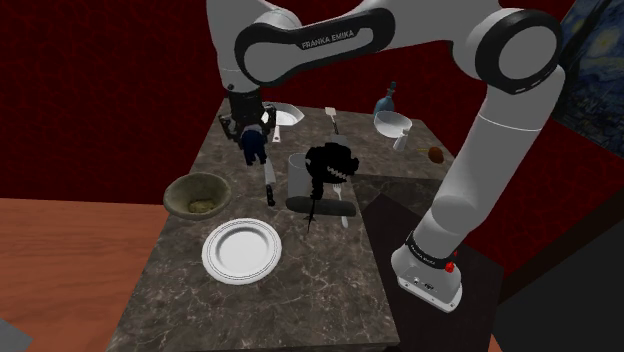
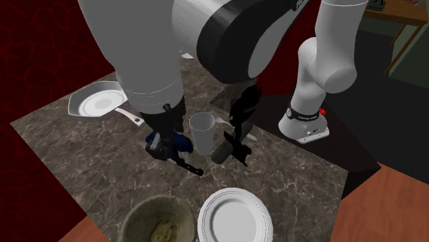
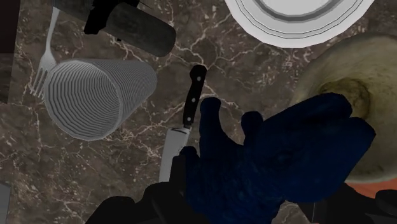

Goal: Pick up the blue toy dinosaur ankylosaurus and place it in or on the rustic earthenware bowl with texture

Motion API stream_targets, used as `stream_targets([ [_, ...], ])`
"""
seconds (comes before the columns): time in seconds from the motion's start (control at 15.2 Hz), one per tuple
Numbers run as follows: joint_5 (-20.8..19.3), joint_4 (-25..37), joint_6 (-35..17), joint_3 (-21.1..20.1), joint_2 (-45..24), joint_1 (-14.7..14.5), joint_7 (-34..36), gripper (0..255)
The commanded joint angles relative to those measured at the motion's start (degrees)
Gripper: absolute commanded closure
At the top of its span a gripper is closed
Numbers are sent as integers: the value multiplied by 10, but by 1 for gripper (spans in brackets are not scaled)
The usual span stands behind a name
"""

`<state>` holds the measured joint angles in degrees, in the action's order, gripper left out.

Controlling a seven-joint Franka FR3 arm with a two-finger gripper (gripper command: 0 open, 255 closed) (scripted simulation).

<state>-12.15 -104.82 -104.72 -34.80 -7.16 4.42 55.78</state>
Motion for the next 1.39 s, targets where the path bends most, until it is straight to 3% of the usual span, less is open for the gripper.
stream_targets([
  [0.0,1,12,12,0,0,0,-3,255],
  [0.4,-58,166,85,-19,-116,-77,82,255],
  [0.79,-120,382,185,-12,-255,-194,136,255],
  [1.32,-120,312,122,-10,-251,-178,148,255],
])
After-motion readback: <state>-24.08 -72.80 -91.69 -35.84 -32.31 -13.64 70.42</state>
